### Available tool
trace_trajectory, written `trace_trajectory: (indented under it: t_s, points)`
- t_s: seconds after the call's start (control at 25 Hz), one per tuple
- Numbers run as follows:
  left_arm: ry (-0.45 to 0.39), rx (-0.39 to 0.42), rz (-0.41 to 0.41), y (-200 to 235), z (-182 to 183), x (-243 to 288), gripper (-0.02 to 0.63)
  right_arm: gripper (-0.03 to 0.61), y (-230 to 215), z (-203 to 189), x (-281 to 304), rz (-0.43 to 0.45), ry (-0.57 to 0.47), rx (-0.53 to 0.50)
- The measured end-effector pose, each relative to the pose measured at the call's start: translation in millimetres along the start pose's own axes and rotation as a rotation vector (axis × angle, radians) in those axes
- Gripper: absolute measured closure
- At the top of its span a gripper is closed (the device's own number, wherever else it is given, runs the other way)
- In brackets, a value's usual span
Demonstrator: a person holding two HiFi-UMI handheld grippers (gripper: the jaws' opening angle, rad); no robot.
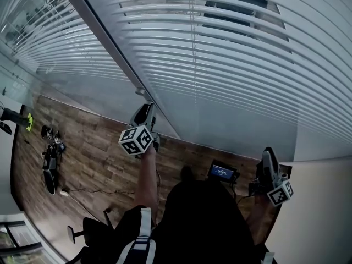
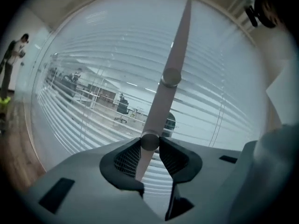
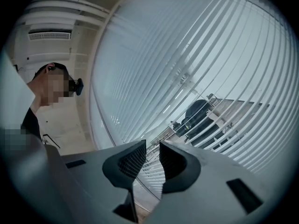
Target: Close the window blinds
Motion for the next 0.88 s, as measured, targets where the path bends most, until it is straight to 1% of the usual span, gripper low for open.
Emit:
trace_trajectory:
  t_s: [0.16, 0.2, 0.4, 0.44, 0.48, 0.52, 0.56, 0.6, 0.64, 0.68, 0.76, 0.84, 0.88]
  points:
    - [0.012, 0.214, 0.057, -8, 5, 0, 0.479, 0.505, 0, -1, 0, 0.0, 0.002, -0.004]
    - [0.015, 0.277, 0.075, -11, 5, 0, 0.479, 0.505, -1, -1, 0, 0.001, 0.003, -0.006]
    - [0.012, 0.661, 0.19, -24, 3, 2, 0.48, 0.505, 5, -1, 7, 0.003, 0.004, 0.004]
    - [0.01, 0.715, 0.207, -27, 2, 2, 0.48, 0.505, 4, -2, 6, 0.003, 0.008, 0.001]
    - [0.008, 0.745, 0.217, -29, 2, 2, 0.48, 0.505, 0, -3, 3, 0.003, 0.017, -0.007]
    - [0.004, 0.75, 0.22, -29, 1, 2, 0.479, 0.505, -3, -4, -1, 0.003, 0.025, -0.015]
    - [-0.001, 0.728, 0.213, -29, 1, 2, 0.479, 0.505, -3, -5, -2, 0.004, 0.028, -0.018]
    - [-0.009, 0.677, 0.198, -27, 0, 2, 0.479, 0.505, -2, -5, 0, 0.007, 0.025, -0.015]
    - [-0.017, 0.597, 0.173, -25, 0, 2, 0.478, 0.505, -1, -5, 3, 0.011, 0.021, -0.01]
    - [-0.023, 0.491, 0.141, -21, 0, 2, 0.475, 0.505, 0, -6, 7, 0.016, 0.017, -0.005]
    - [-0.027, 0.247, 0.07, -9, 0, 3, 0.405, 0.505, -2, -7, 11, 0.022, 0.012, -0.005]
    - [-0.025, 0.033, 0.008, 1, -3, 2, 0.399, 0.505, 3, -5, 12, 0.019, 0.008, 0.001]
    - [-0.025, -0.049, -0.018, 4, -4, 1, 0.399, 0.505, 5, -3, 11, 0.017, 0.006, 0.003]
Point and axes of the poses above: the fingertips, and each gripper's own axes: x forward along the fingers, y to its left, z out of its top, the point moved 10 cm from there along -x, backward along the fingers, and after that the axes turned 11 degrees about z, right-handed, at the moved point
